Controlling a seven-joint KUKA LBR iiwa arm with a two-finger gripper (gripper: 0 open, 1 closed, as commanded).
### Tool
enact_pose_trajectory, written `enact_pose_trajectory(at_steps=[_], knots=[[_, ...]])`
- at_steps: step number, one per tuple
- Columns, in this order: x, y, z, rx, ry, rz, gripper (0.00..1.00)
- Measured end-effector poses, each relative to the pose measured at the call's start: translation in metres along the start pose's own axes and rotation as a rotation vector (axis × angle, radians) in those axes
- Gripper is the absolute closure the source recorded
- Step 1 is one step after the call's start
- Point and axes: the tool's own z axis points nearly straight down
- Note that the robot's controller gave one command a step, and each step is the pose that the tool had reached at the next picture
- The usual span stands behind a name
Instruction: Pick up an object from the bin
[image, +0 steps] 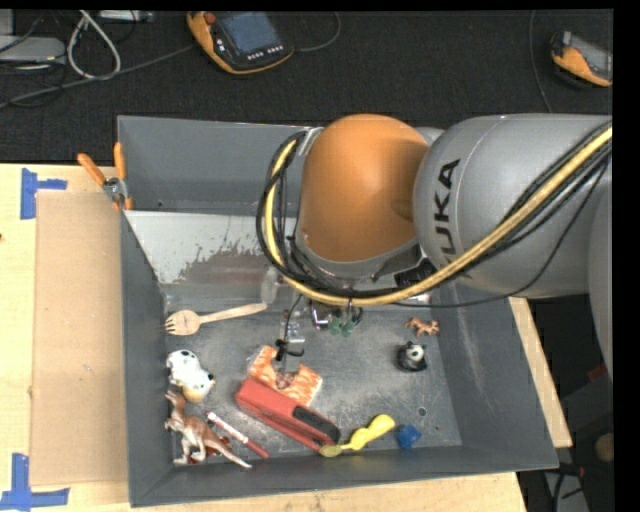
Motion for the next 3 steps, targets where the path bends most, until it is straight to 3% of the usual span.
enact_pose_trajectory(at_steps=[1,2,3], knots=[[-0.002,-0.001,-0.005,-0.001,-0.008,0.004,0.00],[0.005,-0.015,0.028,-0.002,-0.015,-0.215,0.00],[0.029,-0.027,0.080,-0.001,-0.008,-0.291,0.00]])
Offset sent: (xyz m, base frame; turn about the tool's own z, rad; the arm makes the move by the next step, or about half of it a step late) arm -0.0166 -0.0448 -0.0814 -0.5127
